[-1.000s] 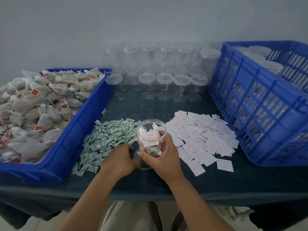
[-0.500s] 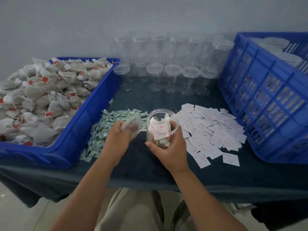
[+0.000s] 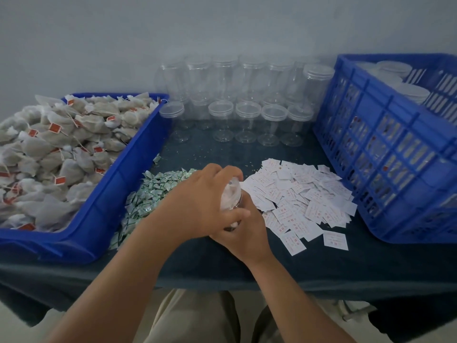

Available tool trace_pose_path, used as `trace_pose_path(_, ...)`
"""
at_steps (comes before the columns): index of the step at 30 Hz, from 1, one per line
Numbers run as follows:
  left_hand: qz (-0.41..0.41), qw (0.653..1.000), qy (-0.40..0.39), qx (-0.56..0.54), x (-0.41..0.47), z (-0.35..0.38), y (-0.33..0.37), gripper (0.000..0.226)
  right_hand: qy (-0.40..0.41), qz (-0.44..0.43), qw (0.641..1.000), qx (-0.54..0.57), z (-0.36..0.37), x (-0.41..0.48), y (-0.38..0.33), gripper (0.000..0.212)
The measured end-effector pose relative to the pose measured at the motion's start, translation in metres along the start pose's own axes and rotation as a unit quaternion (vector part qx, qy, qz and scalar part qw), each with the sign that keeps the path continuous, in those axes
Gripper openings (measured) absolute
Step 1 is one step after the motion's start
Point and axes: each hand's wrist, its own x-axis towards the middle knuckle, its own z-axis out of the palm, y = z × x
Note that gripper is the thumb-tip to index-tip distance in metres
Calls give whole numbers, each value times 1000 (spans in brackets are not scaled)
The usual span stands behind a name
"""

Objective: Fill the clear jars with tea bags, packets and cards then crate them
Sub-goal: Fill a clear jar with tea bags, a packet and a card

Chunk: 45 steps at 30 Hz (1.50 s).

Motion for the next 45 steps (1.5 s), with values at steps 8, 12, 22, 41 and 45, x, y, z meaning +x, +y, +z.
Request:
trace_pose_path(8,-60,990,-5,128,9,5,24,64,-5,-12,1000,27,3,5,4,68)
trace_pose_path(12,-122,963,19,241,8,13,34,66,-31,-28,999,-1,5,8,-2,61)
trace_pose_path(22,92,994,11,52,16,7,11,49,-79,24,991,107,-5,6,14,65)
trace_pose_path(41,-105,989,98,-37,12,25,12,77,-62,33,995,69,-2,5,5,60)
trace_pose_path(45,20,985,154,-75,19,25,6,20,-80,67,986,132,-8,4,9,65)
